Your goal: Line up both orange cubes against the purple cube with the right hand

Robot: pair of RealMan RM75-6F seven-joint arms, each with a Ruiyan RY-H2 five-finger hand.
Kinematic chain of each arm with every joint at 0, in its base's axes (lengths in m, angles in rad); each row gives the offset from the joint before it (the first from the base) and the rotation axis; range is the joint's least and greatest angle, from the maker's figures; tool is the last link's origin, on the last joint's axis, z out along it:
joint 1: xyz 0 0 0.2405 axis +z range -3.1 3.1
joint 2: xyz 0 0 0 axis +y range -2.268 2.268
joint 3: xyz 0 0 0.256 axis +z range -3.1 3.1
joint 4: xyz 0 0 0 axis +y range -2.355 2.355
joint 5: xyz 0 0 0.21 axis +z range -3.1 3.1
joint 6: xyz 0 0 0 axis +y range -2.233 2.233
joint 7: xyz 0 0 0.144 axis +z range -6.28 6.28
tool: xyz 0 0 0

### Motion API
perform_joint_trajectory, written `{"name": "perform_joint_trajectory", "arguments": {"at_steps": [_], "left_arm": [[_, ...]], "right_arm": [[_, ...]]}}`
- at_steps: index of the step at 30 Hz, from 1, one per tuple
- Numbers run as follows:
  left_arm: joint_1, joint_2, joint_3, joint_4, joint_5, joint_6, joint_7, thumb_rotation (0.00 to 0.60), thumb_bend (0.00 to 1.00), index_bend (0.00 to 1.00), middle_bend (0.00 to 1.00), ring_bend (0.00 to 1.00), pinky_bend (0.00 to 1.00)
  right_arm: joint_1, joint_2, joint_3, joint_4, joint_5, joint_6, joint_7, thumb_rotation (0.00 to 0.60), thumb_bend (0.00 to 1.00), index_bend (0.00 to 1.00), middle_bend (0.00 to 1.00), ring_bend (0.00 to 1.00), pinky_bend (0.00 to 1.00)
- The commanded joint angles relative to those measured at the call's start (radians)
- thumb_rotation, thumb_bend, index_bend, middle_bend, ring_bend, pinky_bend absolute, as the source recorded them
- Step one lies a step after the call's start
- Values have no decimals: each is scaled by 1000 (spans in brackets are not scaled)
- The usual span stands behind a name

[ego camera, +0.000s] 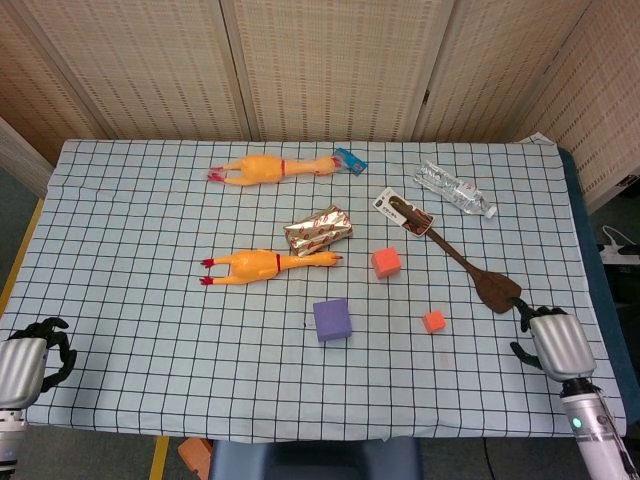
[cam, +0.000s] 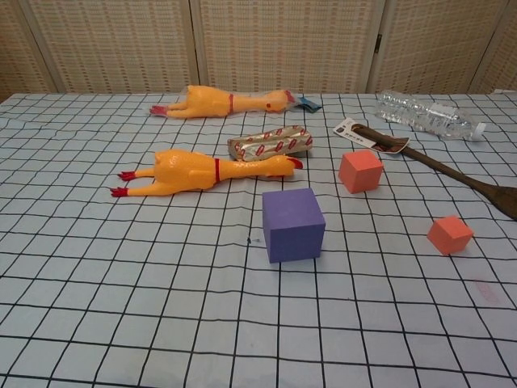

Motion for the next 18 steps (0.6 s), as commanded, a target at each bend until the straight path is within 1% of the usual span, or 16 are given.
{"name": "perform_joint_trajectory", "arguments": {"at_steps": [1, 5, 10, 13, 18], "left_arm": [[-2, 1, 1, 0, -5, -9, -4, 600, 398, 262, 334, 355, 484], [-5, 5, 3, -4, -12, -23, -4, 600, 399, 262, 334, 354, 487], [-6, 9, 5, -11, -17, -31, 2, 600, 402, 262, 335, 354, 488], [-9, 10, 6, -14, -21, -39, 7, 600, 402, 262, 336, 355, 488], [-12, 12, 7, -15, -28, -50, 10, 600, 400, 262, 342, 354, 489]], "right_arm": [[74, -56, 52, 44, 57, -82, -64, 600, 128, 297, 747, 674, 712], [140, -117, 82, 110, 111, -174, -78, 600, 128, 301, 798, 722, 759], [206, -195, 90, 213, 144, -267, -72, 600, 128, 294, 821, 743, 783], [232, -232, 90, 254, 144, -289, -63, 600, 127, 286, 827, 750, 789], [267, -273, 102, 287, 145, -309, -29, 600, 128, 285, 839, 758, 800]]}}
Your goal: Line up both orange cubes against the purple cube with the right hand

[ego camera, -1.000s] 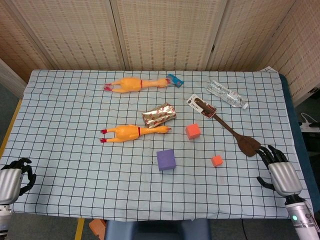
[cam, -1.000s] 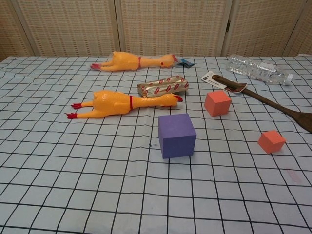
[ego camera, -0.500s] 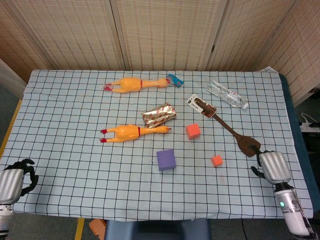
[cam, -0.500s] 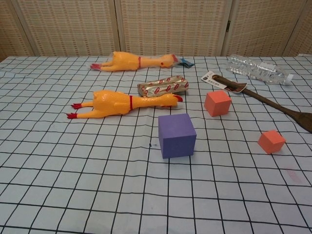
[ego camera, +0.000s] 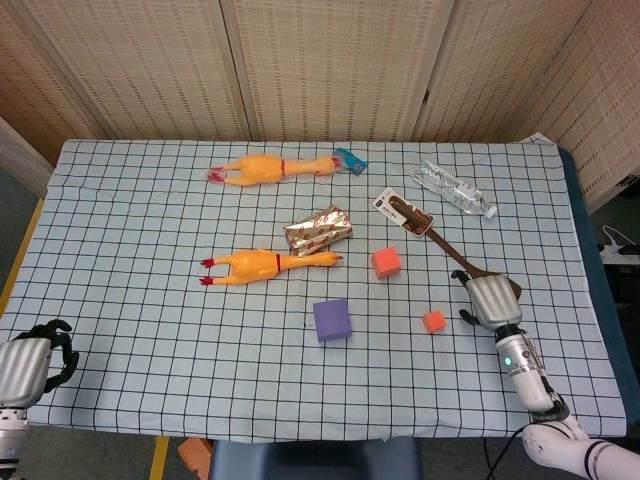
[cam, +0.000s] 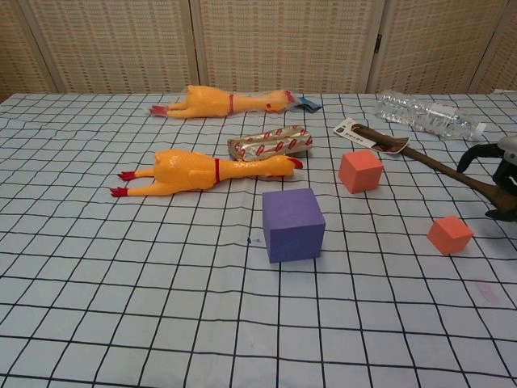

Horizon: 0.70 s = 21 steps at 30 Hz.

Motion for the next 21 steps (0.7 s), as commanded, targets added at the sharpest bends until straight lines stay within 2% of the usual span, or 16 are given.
{"name": "perform_joint_trajectory", "arguments": {"at_steps": [1, 11, 21], "left_arm": [[-2, 1, 0, -1, -4, -6, -1, 600, 400, 262, 343, 354, 489], [-6, 3, 4, -3, -11, -21, -1, 600, 406, 262, 344, 356, 491], [-8, 3, 7, -4, -10, -22, 14, 600, 407, 262, 346, 358, 492]], "right_arm": [[23, -22, 12, 16, 8, -20, 22, 600, 128, 286, 840, 759, 803], [103, -95, 58, 81, 56, -71, 39, 600, 128, 295, 850, 770, 814], [186, -197, 92, 251, 101, -147, 106, 600, 128, 295, 850, 770, 814]]}}
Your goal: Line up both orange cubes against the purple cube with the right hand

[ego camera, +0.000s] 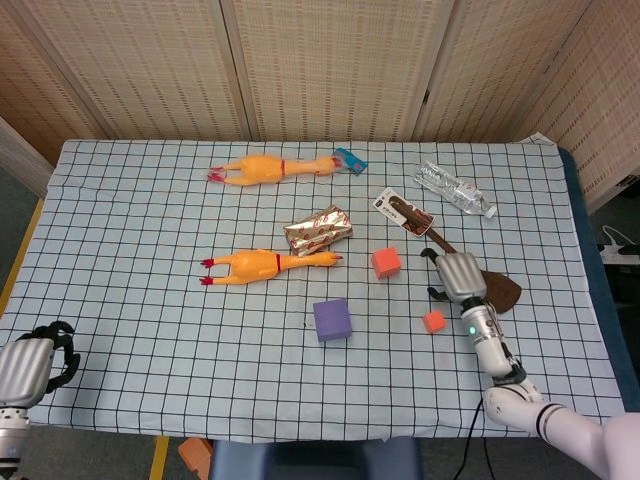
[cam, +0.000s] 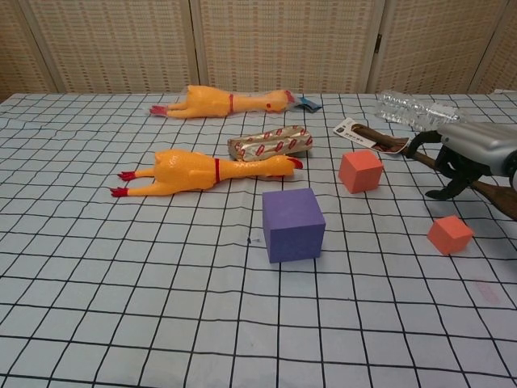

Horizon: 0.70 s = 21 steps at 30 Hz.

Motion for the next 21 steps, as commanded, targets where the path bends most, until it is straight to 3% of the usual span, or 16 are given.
{"name": "perform_joint_trajectory", "arguments": {"at_steps": [1, 8, 21], "left_arm": [[-2, 0, 1, 0, -2, -4, 1, 600, 407, 262, 347, 358, 492], [-4, 1, 1, 2, -8, -11, 0, 600, 407, 262, 348, 359, 495], [-3, 4, 1, 0, -13, -11, -1, 600, 407, 262, 351, 370, 496]], "right_arm": [[34, -39, 18, 58, 20, -37, 49, 600, 128, 295, 851, 770, 814], [77, -70, 38, 107, 55, -131, 148, 600, 127, 295, 853, 771, 814], [129, -101, 60, 149, 84, -178, 205, 600, 128, 293, 853, 772, 814]]}}
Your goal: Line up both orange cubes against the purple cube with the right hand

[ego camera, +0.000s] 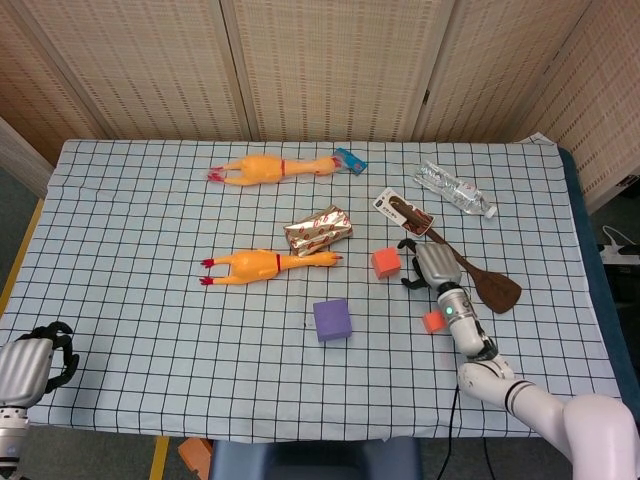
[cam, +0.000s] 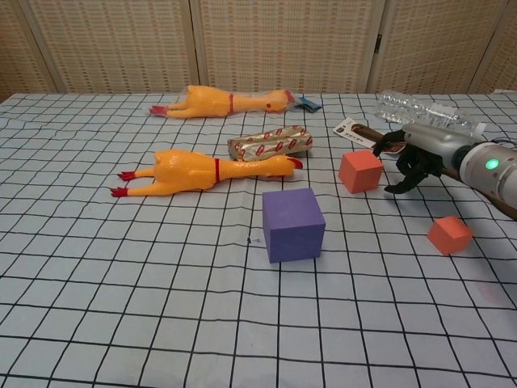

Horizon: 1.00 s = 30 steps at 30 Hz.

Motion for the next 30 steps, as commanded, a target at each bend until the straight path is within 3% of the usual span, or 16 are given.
{"name": "perform_joint_trajectory", "arguments": {"at_steps": [1, 16, 30], "left_arm": [[-1, 0, 1, 0, 0, -3, 3, 600, 407, 262, 351, 370, 496], [-4, 4, 6, -7, -4, -16, 5, 600, 407, 262, 352, 375, 497], [-8, 4, 11, -10, -3, -23, 11, 600, 406, 262, 352, 377, 498]], "right_arm": [[9, -2, 4, 5, 9, -21, 20, 600, 128, 292, 853, 772, 814], [31, -30, -5, 54, -12, -58, 142, 600, 127, 296, 860, 780, 817], [21, -75, -30, 121, -77, -3, 264, 600, 128, 522, 897, 823, 866]]}}
